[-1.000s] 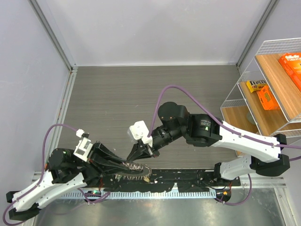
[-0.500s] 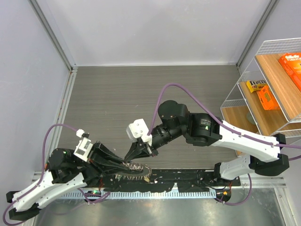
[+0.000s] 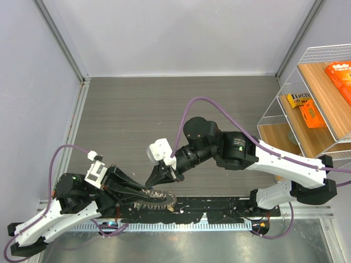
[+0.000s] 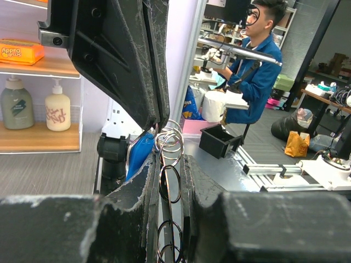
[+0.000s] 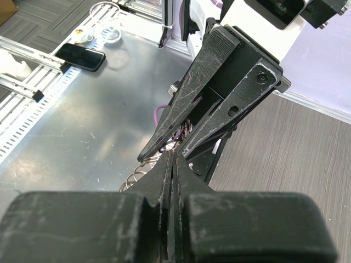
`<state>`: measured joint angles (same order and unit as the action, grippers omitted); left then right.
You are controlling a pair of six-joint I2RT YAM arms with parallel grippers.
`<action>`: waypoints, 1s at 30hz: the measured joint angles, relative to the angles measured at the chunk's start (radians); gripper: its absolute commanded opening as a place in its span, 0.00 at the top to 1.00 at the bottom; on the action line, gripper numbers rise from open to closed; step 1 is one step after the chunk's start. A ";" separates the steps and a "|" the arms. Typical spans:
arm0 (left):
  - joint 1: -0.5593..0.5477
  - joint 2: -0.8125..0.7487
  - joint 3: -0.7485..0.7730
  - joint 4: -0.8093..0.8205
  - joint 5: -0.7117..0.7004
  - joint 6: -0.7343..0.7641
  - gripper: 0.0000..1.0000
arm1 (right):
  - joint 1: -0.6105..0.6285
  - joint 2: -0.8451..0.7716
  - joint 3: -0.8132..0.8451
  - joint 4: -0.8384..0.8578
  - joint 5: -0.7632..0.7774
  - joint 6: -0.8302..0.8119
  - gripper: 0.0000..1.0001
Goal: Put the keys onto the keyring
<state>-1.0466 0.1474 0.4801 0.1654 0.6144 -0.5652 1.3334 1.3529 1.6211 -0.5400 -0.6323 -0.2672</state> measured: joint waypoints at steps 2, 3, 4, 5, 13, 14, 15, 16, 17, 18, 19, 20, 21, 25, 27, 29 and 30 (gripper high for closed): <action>0.000 0.000 0.000 0.000 0.000 0.000 1.00 | 0.000 0.000 0.000 -0.001 0.000 0.000 0.95; 0.000 0.000 0.000 0.000 0.000 0.000 1.00 | 0.001 0.000 0.000 -0.003 -0.001 0.000 0.94; 0.000 0.000 0.000 0.000 0.000 0.000 1.00 | 0.001 0.000 0.000 -0.006 -0.002 0.000 0.94; 0.000 0.000 0.000 0.000 -0.001 0.000 1.00 | 0.002 0.000 0.000 -0.009 -0.002 0.000 0.95; 0.000 0.000 -0.004 0.000 -0.003 0.000 1.00 | 0.017 0.019 0.012 -0.029 -0.003 -0.011 0.95; 0.000 0.000 -0.004 0.002 -0.003 0.000 1.00 | 0.019 0.021 0.013 -0.031 -0.003 -0.012 0.94; 0.000 0.000 -0.004 0.002 -0.003 -0.001 1.00 | 0.021 0.023 0.013 -0.031 -0.003 -0.013 0.94; 0.000 0.000 -0.004 0.002 -0.003 -0.001 1.00 | 0.023 0.023 0.013 -0.033 -0.003 -0.015 0.94; 0.000 0.000 -0.004 0.002 -0.003 -0.002 1.00 | 0.024 0.023 0.013 -0.034 -0.003 -0.016 0.94; 0.000 0.000 -0.004 0.002 -0.003 -0.002 1.00 | 0.025 0.023 0.014 -0.035 -0.003 -0.018 0.94; 0.000 0.000 -0.004 0.002 -0.002 -0.003 1.00 | 0.026 0.023 0.015 -0.036 -0.003 -0.019 0.95; 0.000 0.000 -0.004 0.002 -0.002 -0.003 1.00 | 0.026 0.023 0.016 -0.037 -0.003 -0.020 0.95; 0.000 0.000 -0.004 0.002 -0.003 -0.003 1.00 | 0.026 0.023 0.018 -0.038 -0.003 -0.019 0.95; 0.000 0.000 -0.005 0.003 -0.003 -0.003 1.00 | 0.027 0.023 0.019 -0.038 0.001 -0.019 0.95; 0.000 0.000 -0.005 0.003 -0.003 -0.004 1.00 | 0.027 0.023 0.019 -0.038 0.006 -0.019 0.94; 0.000 0.000 -0.006 0.003 -0.003 -0.004 1.00 | 0.027 0.023 0.021 -0.038 0.013 -0.018 0.95; 0.000 0.000 -0.006 0.003 -0.003 -0.004 1.00 | 0.028 0.023 0.023 -0.038 0.016 -0.017 0.95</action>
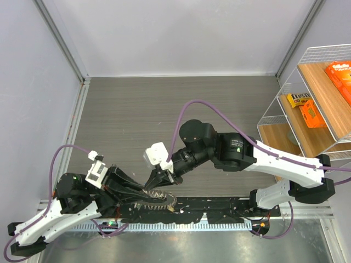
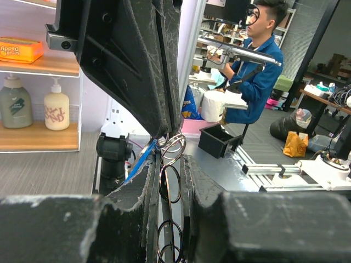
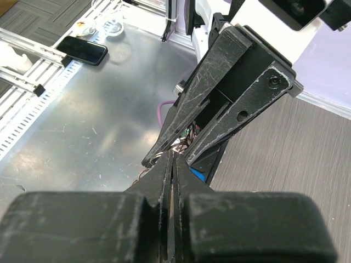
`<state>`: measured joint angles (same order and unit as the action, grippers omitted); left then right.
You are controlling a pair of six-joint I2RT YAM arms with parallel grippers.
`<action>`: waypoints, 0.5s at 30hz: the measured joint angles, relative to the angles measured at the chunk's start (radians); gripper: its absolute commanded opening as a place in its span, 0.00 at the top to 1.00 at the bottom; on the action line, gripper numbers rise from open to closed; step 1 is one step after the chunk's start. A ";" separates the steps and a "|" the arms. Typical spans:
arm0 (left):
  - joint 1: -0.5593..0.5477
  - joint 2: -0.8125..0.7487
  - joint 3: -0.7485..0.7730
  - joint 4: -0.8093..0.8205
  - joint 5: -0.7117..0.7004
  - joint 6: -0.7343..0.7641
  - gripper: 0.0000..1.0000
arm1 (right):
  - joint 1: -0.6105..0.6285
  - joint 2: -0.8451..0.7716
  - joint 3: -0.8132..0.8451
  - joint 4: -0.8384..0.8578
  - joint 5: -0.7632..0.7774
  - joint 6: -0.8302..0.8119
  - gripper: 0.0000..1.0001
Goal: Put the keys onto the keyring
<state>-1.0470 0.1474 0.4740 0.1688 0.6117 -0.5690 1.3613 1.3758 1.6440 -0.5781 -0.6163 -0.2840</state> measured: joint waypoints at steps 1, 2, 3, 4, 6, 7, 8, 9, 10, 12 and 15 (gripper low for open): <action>0.000 0.000 0.000 0.000 0.000 0.000 1.00 | 0.000 0.000 0.003 0.000 0.005 0.002 0.94; 0.000 0.000 0.000 0.000 0.000 0.000 1.00 | 0.000 0.000 0.006 0.000 0.009 0.003 0.95; 0.000 0.001 0.000 0.001 0.000 0.000 1.00 | 0.001 0.000 0.011 0.001 0.013 0.005 0.95; 0.000 0.002 0.000 0.002 0.000 0.000 1.00 | 0.001 0.001 0.015 0.001 0.014 0.006 0.94; 0.000 0.005 0.000 0.006 0.000 0.000 1.00 | 0.001 0.003 0.026 0.001 0.016 0.007 0.95; 0.000 0.006 0.000 0.007 0.000 0.000 1.00 | 0.001 0.005 0.033 0.000 0.016 0.007 0.94; 0.000 0.006 0.000 0.007 0.000 0.000 1.00 | 0.001 0.006 0.038 0.001 0.016 0.007 0.95; 0.000 0.006 0.000 0.007 0.000 0.000 1.00 | 0.001 0.008 0.043 0.000 0.016 0.007 0.94; 0.000 0.006 0.000 0.007 0.000 0.000 1.00 | 0.001 0.010 0.045 0.000 0.016 0.007 0.95; 0.000 0.006 0.000 0.007 0.000 0.000 1.00 | 0.001 0.013 0.049 0.000 0.016 0.007 0.94; 0.000 0.006 0.000 0.007 0.000 0.000 1.00 | 0.001 0.020 0.049 -0.006 0.016 0.007 0.95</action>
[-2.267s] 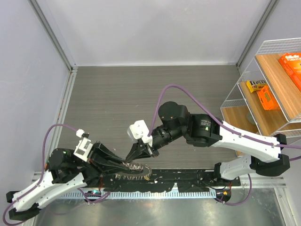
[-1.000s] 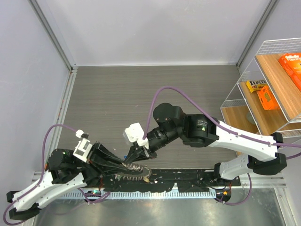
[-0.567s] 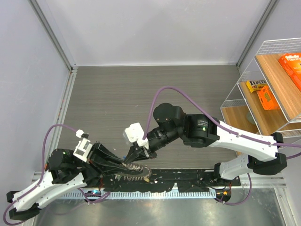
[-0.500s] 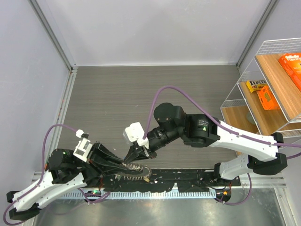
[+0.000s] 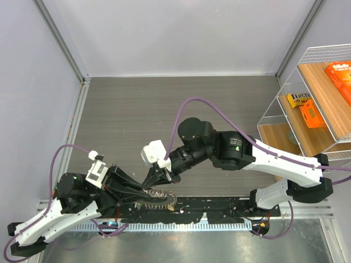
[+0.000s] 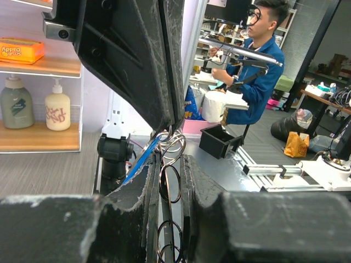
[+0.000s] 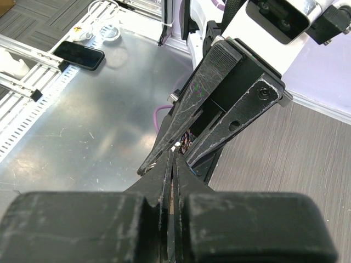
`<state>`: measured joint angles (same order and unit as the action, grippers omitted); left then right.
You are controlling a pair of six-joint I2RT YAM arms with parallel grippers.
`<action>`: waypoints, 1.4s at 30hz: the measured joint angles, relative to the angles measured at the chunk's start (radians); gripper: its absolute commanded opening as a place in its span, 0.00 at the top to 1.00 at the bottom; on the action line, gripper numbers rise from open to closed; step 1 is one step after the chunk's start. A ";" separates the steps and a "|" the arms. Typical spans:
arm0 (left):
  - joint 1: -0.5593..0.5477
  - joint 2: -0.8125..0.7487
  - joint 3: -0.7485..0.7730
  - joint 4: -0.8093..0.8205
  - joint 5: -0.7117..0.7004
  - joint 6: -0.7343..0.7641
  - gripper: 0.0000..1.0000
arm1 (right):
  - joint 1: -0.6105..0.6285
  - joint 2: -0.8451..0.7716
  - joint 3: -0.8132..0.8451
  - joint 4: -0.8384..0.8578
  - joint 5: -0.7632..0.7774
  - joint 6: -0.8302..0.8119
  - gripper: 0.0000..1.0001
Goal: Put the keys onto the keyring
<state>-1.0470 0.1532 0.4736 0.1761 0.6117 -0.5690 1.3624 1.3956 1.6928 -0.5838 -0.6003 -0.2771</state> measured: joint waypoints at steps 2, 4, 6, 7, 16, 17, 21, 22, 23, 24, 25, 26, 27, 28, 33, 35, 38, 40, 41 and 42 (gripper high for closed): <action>0.000 0.000 0.000 0.000 0.000 0.000 1.00 | 0.000 0.006 0.000 -0.004 0.000 0.000 0.94; 0.000 0.000 0.000 0.000 0.000 0.000 1.00 | 0.000 0.010 0.000 -0.011 0.000 0.000 0.95; 0.000 0.000 0.000 -0.001 0.001 0.000 1.00 | 0.000 0.012 0.000 -0.015 0.000 0.000 0.95; 0.000 0.000 0.000 -0.001 0.001 0.000 1.00 | 0.000 0.012 0.000 -0.016 0.000 0.000 0.94; 0.000 0.000 -0.001 0.000 0.001 0.000 1.00 | 0.000 0.012 0.000 -0.016 -0.008 0.000 0.94; 0.000 0.000 -0.001 0.000 0.000 0.000 1.00 | 0.000 0.012 0.000 -0.016 -0.009 0.000 0.94; 0.000 -0.001 -0.005 0.000 0.000 0.000 1.00 | 0.000 0.012 0.000 -0.016 -0.013 0.000 0.94; 0.000 -0.001 -0.005 0.000 0.000 0.000 1.00 | 0.001 0.011 0.000 -0.016 -0.014 0.000 0.95; 0.000 -0.001 -0.006 0.000 0.000 0.000 1.00 | 0.003 0.011 -0.001 -0.016 -0.015 0.000 0.94; 0.000 -0.001 -0.006 0.000 -0.001 0.000 1.00 | 0.004 0.011 -0.001 -0.016 -0.015 0.000 0.94; 0.000 -0.001 -0.006 0.000 0.000 0.000 1.00 | 0.006 0.011 -0.002 -0.016 -0.015 0.000 0.94; 0.000 -0.001 -0.006 0.000 0.000 0.000 1.00 | 0.008 0.009 -0.003 -0.016 -0.015 0.000 0.94; 0.000 -0.001 -0.006 0.000 0.000 0.000 1.00 | 0.010 0.008 -0.003 -0.017 -0.015 0.000 0.94; 0.000 -0.001 -0.006 0.000 -0.001 0.000 1.00 | 0.011 0.006 -0.003 -0.018 -0.015 -0.001 0.94; 0.000 -0.002 -0.006 0.000 -0.009 0.000 1.00 | 0.021 -0.011 -0.013 -0.029 -0.015 -0.002 0.95; 0.000 -0.006 -0.007 0.001 -0.012 -0.001 1.00 | 0.025 -0.021 -0.021 -0.032 -0.013 -0.003 0.95; 0.000 -0.011 -0.009 0.007 -0.015 -0.004 1.00 | 0.029 -0.026 -0.027 -0.033 -0.010 -0.006 0.94; 0.000 -0.012 -0.012 0.010 -0.017 -0.005 1.00 | 0.033 -0.028 -0.029 -0.036 -0.004 -0.010 0.95; 0.000 -0.013 -0.014 0.011 -0.017 -0.005 1.00 | 0.034 -0.029 -0.031 -0.037 -0.002 -0.011 0.95; 0.000 -0.013 -0.016 0.011 -0.018 -0.006 1.00 | 0.036 -0.029 -0.032 -0.038 0.000 -0.013 0.94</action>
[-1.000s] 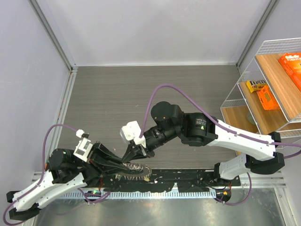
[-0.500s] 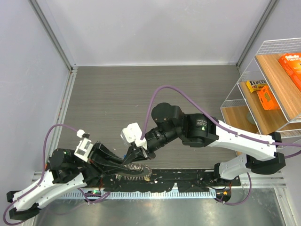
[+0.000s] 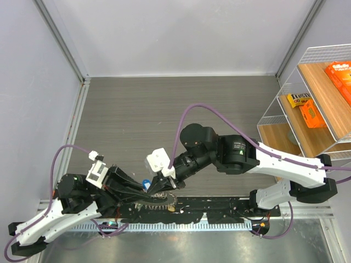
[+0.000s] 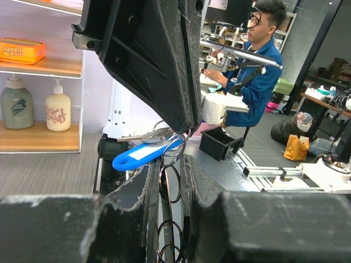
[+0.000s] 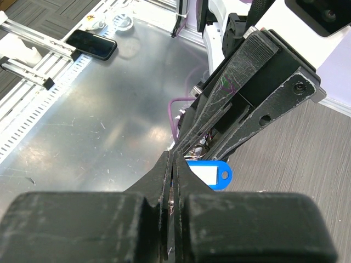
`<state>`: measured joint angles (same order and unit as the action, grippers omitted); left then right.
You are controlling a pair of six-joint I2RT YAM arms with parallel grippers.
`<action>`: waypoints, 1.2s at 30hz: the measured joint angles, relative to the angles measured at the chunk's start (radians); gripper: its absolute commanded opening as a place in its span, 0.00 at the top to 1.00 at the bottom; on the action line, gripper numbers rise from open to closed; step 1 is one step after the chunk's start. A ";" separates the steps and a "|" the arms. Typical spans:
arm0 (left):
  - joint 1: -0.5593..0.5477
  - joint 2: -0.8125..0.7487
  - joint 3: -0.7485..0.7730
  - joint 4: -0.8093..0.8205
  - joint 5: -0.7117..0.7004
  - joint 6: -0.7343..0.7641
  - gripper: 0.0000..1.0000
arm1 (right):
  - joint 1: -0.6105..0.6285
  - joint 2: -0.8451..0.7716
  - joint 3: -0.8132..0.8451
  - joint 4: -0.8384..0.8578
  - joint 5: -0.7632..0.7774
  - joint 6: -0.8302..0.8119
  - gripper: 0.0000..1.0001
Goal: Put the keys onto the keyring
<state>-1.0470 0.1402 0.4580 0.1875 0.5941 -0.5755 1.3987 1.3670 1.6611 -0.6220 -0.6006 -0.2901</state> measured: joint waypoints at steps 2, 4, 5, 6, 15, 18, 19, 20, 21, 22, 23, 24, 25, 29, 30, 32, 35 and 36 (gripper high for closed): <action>0.000 -0.002 -0.004 0.003 0.000 -0.002 1.00 | 0.003 -0.001 -0.003 0.000 0.003 -0.002 0.94; 0.000 -0.003 -0.008 0.006 -0.002 -0.005 1.00 | 0.007 -0.002 -0.006 0.000 0.009 -0.004 0.95; 0.000 -0.003 -0.010 0.010 -0.003 -0.009 1.00 | 0.010 -0.003 -0.006 0.000 0.014 -0.005 0.94; 0.000 -0.003 -0.010 0.012 -0.005 -0.013 1.00 | 0.013 -0.005 -0.006 0.000 0.021 -0.005 0.95; 0.000 -0.010 -0.012 0.050 -0.049 -0.034 0.85 | 0.050 -0.047 -0.015 0.006 0.149 -0.007 0.94; 0.000 -0.015 -0.013 0.055 -0.063 -0.043 0.77 | 0.052 -0.054 -0.020 0.009 0.173 -0.003 0.94; 0.000 -0.016 -0.014 0.055 -0.070 -0.045 0.74 | 0.053 -0.056 -0.021 0.010 0.179 -0.001 0.95; 0.000 -0.016 -0.014 0.055 -0.071 -0.045 0.73 | 0.053 -0.057 -0.022 0.010 0.183 0.000 0.95; 0.000 -0.016 -0.014 0.055 -0.074 -0.047 0.71 | 0.053 -0.059 -0.023 0.011 0.187 0.002 0.95; 0.000 -0.016 -0.014 0.056 -0.078 -0.047 0.69 | 0.053 -0.061 -0.024 0.013 0.190 0.005 0.95; 0.000 -0.017 -0.014 0.056 -0.082 -0.047 0.67 | 0.053 -0.064 -0.024 0.012 0.188 0.009 0.95; 0.000 -0.018 -0.014 0.056 -0.089 -0.047 0.65 | 0.053 -0.068 -0.024 0.011 0.187 0.012 0.94; 0.000 -0.020 -0.014 0.058 -0.096 -0.047 0.64 | 0.055 -0.074 -0.025 0.006 0.184 0.016 0.95; 0.000 -0.021 -0.014 0.068 -0.114 -0.046 0.59 | 0.064 -0.104 -0.034 0.004 0.169 0.031 0.94; 0.000 -0.021 -0.014 0.068 -0.120 -0.047 0.58 | 0.065 -0.110 -0.036 0.005 0.168 0.034 0.95; 0.000 -0.021 -0.014 0.070 -0.128 -0.047 0.57 | 0.066 -0.120 -0.042 0.008 0.165 0.036 0.95; 0.000 -0.021 -0.014 0.071 -0.136 -0.047 0.57 | 0.066 -0.133 -0.053 0.008 0.163 0.040 0.95; 0.000 -0.021 -0.014 0.072 -0.138 -0.047 0.56 | 0.066 -0.137 -0.057 0.008 0.161 0.042 0.94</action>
<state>-1.0470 0.1192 0.4438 0.2592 0.4557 -0.6224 1.4643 1.2301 1.6039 -0.6140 -0.4393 -0.2481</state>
